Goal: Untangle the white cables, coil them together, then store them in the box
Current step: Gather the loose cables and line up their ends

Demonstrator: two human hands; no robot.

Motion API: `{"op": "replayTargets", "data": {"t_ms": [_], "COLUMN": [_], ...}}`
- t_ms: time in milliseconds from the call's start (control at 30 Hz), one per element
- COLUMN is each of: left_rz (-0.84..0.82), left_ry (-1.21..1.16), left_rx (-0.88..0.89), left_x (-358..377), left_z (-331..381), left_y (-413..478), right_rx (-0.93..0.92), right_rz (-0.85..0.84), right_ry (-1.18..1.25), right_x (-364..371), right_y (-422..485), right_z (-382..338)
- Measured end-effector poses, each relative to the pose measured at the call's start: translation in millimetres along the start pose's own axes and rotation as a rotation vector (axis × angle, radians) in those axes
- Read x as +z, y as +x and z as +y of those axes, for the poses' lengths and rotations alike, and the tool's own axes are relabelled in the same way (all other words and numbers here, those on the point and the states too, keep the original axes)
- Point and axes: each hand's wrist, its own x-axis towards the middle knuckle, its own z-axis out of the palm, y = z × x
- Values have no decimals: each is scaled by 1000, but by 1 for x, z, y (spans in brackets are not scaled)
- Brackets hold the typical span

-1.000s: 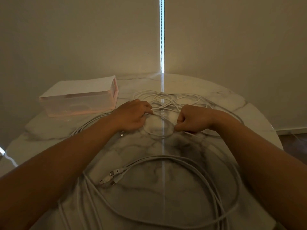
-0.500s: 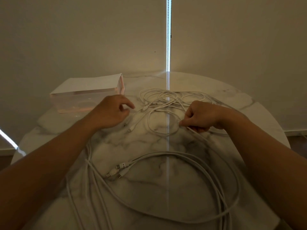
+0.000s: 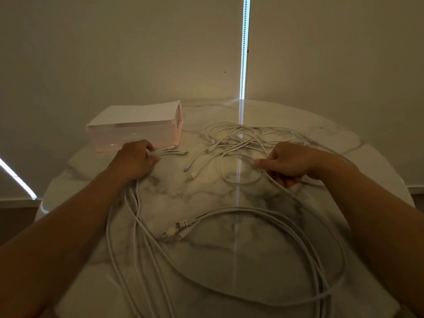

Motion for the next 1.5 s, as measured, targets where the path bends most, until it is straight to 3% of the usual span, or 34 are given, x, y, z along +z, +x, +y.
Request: {"op": "replayTargets", "data": {"t_ms": [133,233,367,433,633,767,867,1100,1367,1500], "left_rz": [-37,-77,-258,-340,-385,-436,-397,-301,-281,-262], "left_ry": [-6,-24,-356,-414,-540,-629,-517,-491,-840,-666], "left_rx": [73,90,-1,-60,-92,-98,-31,-30,-154,-95], "left_x": [2,0,-8,-10,-12,-21,-24,-21,-14,-11], "left_z": [12,19,21,22,22,15,9,11,1,1], "left_y": [4,7,16,19,18,12,10,6,4,5], "right_rx": [-34,2,42,58,-43,28,26,-7,-34,-86], "right_rz": [76,44,22,16,106,20,-1,143,286,256], "right_ry": [-55,-17,50,64,-74,102,88,-1,-34,-235], "right_x": [3,1,-2,-1,1,-9,-10,-19,-19,-13], "right_y": [2,2,1,3,10,3,1,-1,-2,8], "right_z": [-2,-2,-2,-1,2,7,8,9,6,11]}}
